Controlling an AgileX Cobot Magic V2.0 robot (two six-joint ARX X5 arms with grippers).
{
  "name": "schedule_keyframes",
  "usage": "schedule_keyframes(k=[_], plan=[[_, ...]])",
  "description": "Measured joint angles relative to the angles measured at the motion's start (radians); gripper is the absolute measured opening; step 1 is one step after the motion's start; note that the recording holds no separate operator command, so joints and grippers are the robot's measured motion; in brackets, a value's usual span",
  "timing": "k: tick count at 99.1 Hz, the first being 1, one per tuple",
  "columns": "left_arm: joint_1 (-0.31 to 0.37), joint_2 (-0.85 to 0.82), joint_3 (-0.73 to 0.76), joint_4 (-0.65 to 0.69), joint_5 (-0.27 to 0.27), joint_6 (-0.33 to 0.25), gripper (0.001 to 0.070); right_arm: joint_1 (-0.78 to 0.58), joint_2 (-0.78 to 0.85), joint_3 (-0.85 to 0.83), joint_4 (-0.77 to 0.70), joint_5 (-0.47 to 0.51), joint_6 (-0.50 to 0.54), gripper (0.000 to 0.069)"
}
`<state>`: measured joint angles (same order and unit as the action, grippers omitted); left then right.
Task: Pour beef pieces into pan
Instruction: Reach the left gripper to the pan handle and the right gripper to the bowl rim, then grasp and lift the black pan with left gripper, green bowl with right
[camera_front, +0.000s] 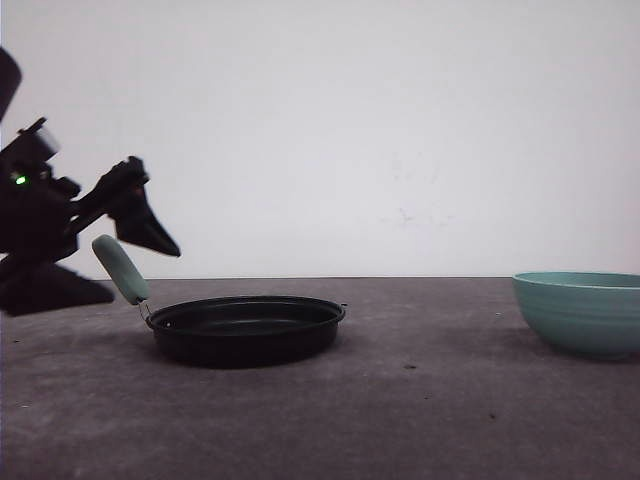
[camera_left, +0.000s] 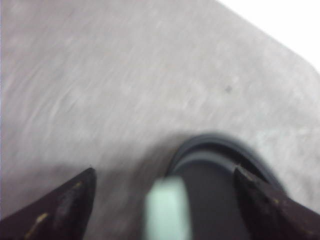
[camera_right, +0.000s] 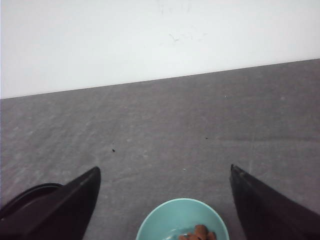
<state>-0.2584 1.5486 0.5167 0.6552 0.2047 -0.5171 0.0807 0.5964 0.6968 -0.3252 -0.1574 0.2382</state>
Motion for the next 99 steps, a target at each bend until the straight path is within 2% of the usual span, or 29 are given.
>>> schedule_keyframes(k=[8,15,35,48,75,90,99], plan=[[-0.007,0.018,0.023,-0.019,0.0,0.001,0.0492,0.0,0.0,0.0,0.0,0.001,-0.004,0.0513],[-0.008,0.028,0.031,-0.043,-0.001,0.001,0.0444,0.0,0.0,0.0,0.0,0.001,-0.006,0.0513],[-0.008,0.029,0.034,-0.057,-0.002,0.002,0.0183,0.0,0.0,0.0,0.0,0.023,-0.007,0.0513],[-0.008,0.029,0.034,-0.077,0.0,0.004,0.0064,0.0,0.0,0.0,0.0,0.027,-0.007,0.0513],[-0.008,0.004,0.034,-0.092,0.018,0.005,0.0057,0.0,0.002,0.0,-0.011,0.1,0.009,0.0513],[-0.008,-0.121,0.034,-0.118,0.046,0.008,0.0057,-0.006,0.049,0.0,-0.076,0.132,0.055,0.0513],[-0.008,-0.23,0.034,-0.177,0.056,0.008,0.0057,-0.022,0.114,0.0,-0.111,0.132,0.07,0.0513]])
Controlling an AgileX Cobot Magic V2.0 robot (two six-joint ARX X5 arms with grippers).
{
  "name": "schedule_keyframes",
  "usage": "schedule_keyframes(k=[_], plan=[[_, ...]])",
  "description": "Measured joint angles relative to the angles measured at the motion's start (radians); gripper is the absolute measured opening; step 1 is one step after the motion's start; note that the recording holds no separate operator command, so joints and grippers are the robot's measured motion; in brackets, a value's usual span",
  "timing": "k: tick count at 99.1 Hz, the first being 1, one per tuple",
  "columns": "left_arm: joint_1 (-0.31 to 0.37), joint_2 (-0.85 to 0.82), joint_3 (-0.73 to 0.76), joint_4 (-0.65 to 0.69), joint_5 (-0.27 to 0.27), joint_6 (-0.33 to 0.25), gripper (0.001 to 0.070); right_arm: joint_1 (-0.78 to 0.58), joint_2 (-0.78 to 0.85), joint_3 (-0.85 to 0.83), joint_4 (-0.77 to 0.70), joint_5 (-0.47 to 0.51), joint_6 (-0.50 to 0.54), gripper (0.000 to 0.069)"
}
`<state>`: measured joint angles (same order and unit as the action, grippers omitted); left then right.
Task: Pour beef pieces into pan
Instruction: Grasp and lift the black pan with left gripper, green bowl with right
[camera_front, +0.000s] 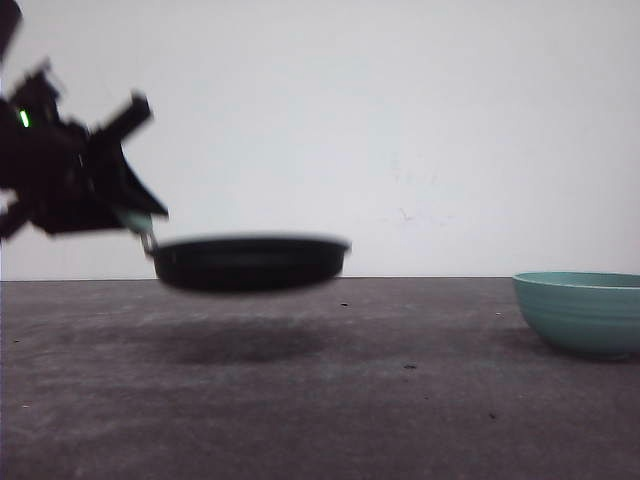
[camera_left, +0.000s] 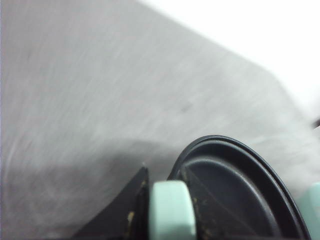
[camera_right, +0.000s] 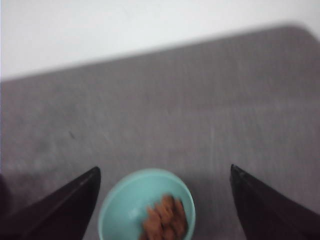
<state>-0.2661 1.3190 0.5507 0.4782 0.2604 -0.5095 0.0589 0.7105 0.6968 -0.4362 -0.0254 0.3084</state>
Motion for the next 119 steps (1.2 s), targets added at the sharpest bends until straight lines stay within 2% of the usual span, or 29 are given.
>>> schedule_keyframes(k=[19,39,55,76,96,119], plan=[[0.0,-0.235,0.0,-0.199,0.025,0.0,0.0057,-0.033,0.155,0.0,0.005,-0.013,0.034,0.0513],[0.0,-0.452,0.0,-0.341,0.052,0.0,0.0057,-0.06,0.337,0.0,0.073,-0.13,0.06,0.047],[0.0,-0.576,0.0,-0.454,0.068,0.0,0.0057,-0.066,0.468,0.0,0.1,-0.135,0.064,0.0465],[0.0,-0.698,0.0,-0.522,0.095,0.0,0.0057,-0.073,0.594,0.0,0.173,-0.133,0.065,0.0449],[0.0,-0.772,0.0,-0.576,0.109,-0.005,0.0057,-0.074,0.676,0.0,0.223,-0.133,0.068,0.0359],[0.0,-0.8,0.0,-0.609,0.122,-0.008,0.0057,-0.074,0.724,0.0,0.256,-0.132,0.074,0.0116]])
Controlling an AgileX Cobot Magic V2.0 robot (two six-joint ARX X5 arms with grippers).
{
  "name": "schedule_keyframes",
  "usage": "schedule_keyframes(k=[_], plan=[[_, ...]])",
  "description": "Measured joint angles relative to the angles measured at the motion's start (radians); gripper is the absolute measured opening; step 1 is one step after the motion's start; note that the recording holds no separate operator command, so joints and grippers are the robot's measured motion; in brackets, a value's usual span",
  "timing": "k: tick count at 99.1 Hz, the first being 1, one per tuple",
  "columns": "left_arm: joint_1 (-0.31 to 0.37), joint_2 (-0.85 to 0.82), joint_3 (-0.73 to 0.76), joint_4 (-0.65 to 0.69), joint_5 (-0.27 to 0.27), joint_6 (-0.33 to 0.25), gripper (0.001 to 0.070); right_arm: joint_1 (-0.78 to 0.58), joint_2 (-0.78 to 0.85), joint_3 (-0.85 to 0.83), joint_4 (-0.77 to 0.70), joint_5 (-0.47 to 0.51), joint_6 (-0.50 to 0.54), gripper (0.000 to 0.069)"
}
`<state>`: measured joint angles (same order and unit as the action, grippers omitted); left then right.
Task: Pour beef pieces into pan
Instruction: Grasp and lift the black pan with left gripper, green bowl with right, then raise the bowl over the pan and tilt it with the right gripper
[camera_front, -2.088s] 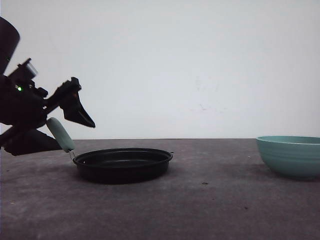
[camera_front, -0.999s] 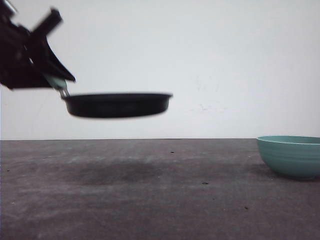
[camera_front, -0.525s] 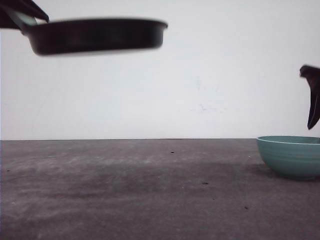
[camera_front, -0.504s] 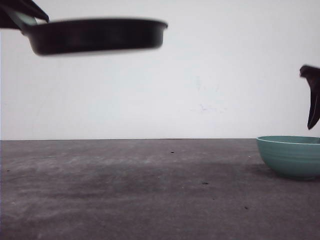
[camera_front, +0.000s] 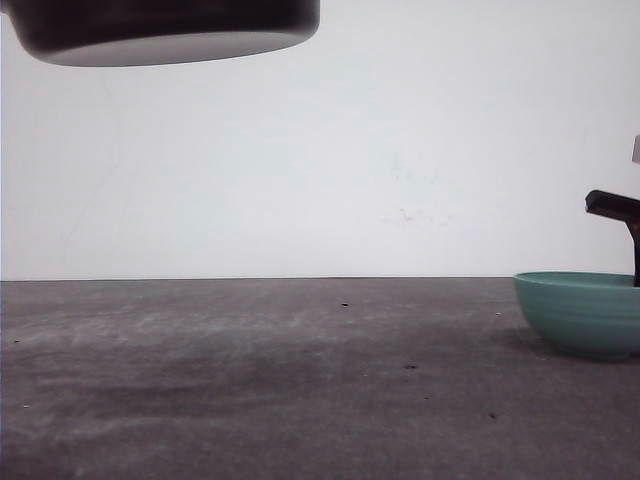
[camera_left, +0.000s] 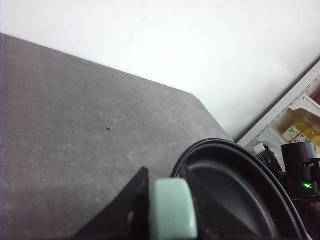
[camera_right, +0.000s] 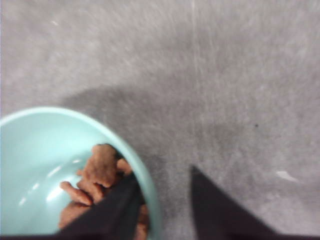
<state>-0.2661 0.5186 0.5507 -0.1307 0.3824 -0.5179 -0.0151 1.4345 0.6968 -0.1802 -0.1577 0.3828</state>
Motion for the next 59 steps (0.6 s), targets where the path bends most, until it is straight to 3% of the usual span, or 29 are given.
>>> schedule_keyframes(k=[14,43,59], plan=[[0.0,-0.001,0.0,-0.002,0.009,-0.002,0.0057,0.0,0.002,0.0,0.016,-0.001,0.005,0.003],[0.0,0.022,0.0,-0.002,0.009,-0.002,0.0057,0.003,-0.01,0.048,-0.016,-0.003,-0.012,0.0024],[0.0,0.092,0.0,-0.002,0.009,-0.002,0.0057,0.04,-0.103,0.151,-0.076,0.002,-0.06,0.0022]])
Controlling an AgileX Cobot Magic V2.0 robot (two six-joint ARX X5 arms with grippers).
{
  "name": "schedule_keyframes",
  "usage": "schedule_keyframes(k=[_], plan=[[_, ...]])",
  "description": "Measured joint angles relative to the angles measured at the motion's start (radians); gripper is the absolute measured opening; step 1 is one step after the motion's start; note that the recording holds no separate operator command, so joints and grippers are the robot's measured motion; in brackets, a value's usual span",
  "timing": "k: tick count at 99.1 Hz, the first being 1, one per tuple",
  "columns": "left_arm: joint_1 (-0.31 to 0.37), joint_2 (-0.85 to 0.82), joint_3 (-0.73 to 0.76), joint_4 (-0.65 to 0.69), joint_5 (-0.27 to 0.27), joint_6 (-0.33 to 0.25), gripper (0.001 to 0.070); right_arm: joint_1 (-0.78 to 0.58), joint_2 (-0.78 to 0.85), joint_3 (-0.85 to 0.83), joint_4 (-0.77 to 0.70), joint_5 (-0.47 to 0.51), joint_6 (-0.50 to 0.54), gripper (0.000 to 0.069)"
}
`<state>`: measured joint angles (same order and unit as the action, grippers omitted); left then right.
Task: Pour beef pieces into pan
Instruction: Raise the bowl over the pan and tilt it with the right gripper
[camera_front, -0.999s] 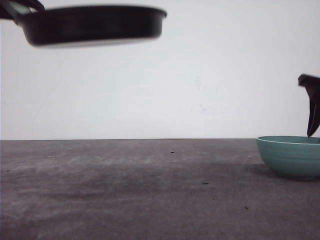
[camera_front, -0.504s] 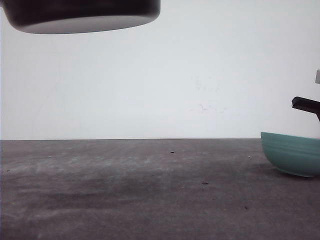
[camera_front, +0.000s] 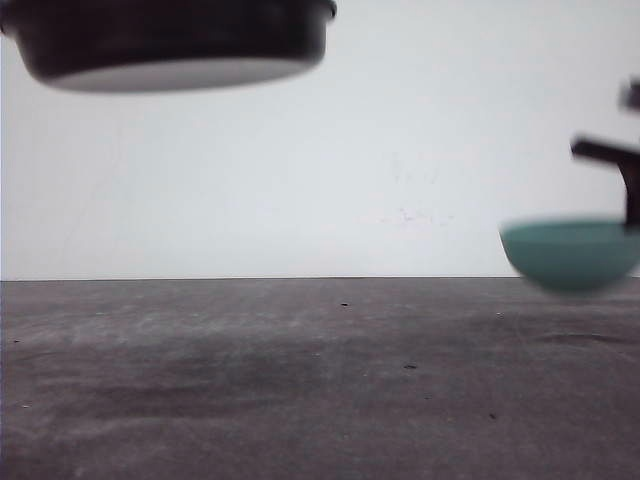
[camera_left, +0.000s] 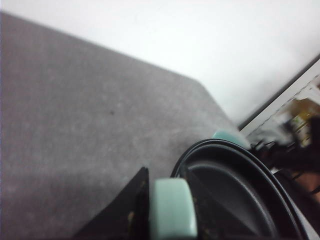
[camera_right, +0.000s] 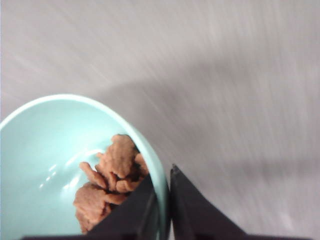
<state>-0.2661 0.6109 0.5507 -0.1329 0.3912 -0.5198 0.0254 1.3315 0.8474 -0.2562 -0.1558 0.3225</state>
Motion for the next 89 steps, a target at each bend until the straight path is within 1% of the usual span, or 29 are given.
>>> schedule_keyframes(k=[14,25,44,58,72,89], plan=[[0.0,0.079,0.0,-0.002,0.0,0.002,0.0057,0.083,-0.087,0.103,-0.023,0.0,-0.057,0.0022],[0.0,0.137,0.0,0.012,0.0,0.002,0.0057,0.18,-0.136,0.156,-0.024,0.008,-0.112,0.0022],[-0.005,0.225,0.008,0.022,-0.001,0.003,0.0057,0.407,-0.151,0.222,-0.011,0.108,-0.216,0.0022],[-0.028,0.275,0.074,-0.014,-0.002,0.008,0.0057,0.578,-0.151,0.222,0.049,0.198,-0.306,0.0022],[-0.048,0.319,0.166,-0.069,-0.001,0.029,0.0057,0.732,-0.149,0.222,0.132,0.299,-0.433,0.0022],[-0.061,0.347,0.218,-0.121,-0.002,0.034,0.0057,0.867,-0.143,0.222,0.212,0.407,-0.662,0.0022]])
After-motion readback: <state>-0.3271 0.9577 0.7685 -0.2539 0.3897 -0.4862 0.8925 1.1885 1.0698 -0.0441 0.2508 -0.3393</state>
